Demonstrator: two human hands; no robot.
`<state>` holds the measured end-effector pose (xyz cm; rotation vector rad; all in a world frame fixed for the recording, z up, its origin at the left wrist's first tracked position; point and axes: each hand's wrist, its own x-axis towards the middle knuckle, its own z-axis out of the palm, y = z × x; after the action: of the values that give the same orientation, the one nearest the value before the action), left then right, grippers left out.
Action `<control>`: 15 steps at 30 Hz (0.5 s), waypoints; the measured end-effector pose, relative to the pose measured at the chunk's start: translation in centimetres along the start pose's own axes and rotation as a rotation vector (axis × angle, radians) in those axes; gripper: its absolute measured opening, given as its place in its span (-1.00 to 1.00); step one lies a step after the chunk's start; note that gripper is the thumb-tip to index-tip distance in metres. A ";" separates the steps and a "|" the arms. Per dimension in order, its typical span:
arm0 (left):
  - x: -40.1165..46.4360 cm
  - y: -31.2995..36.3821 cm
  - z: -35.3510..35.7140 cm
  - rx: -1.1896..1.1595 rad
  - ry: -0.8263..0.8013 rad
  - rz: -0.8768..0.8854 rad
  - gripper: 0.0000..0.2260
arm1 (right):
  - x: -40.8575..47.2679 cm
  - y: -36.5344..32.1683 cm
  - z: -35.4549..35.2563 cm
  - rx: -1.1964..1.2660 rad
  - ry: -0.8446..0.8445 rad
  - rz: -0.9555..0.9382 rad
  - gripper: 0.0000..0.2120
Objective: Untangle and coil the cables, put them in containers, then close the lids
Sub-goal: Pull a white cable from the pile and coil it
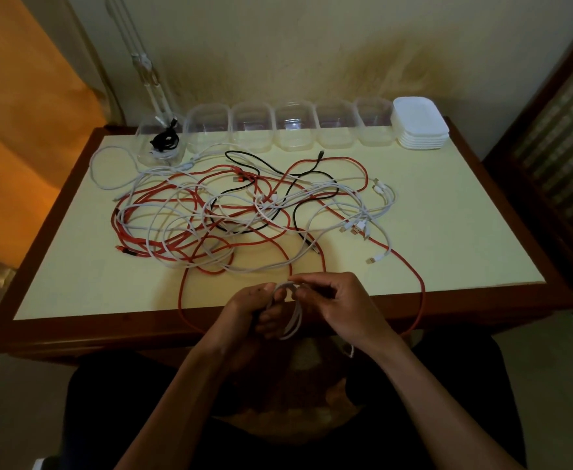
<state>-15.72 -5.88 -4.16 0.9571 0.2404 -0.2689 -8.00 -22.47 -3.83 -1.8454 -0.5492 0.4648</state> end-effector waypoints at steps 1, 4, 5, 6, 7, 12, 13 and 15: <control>-0.1 -0.1 0.3 0.008 0.028 -0.017 -0.85 | 0.0 0.2 0.1 -0.002 0.028 0.004 -0.76; 0.4 -0.3 1.1 0.261 0.255 -0.010 -0.72 | 0.2 0.4 0.4 -0.045 0.118 -0.004 -0.81; 0.8 -0.4 1.1 0.422 0.345 -0.005 -0.69 | 0.2 0.4 0.5 -0.058 0.137 0.004 -0.82; 1.2 -0.5 1.2 0.576 0.417 0.008 -0.67 | 0.2 0.5 0.7 -0.063 0.152 0.016 -0.83; 1.5 -0.7 1.2 0.693 0.474 0.030 -0.67 | 0.1 0.5 0.9 -0.063 0.164 0.028 -0.84; 1.7 -1.6 1.6 1.006 0.567 0.219 -0.77 | 0.1 0.2 1.6 -0.045 0.219 0.069 -0.87; 1.6 -1.7 1.5 1.075 0.536 0.248 -0.81 | 0.2 0.2 1.6 -0.042 0.225 0.073 -0.87; 1.5 -1.9 1.1 1.230 0.468 0.262 -0.86 | 0.4 0.1 1.5 -0.049 0.232 0.075 -0.87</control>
<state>-14.89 -7.96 -5.49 2.2571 0.3780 0.0974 -8.54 -21.12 -4.41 -1.9408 -0.3373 0.2832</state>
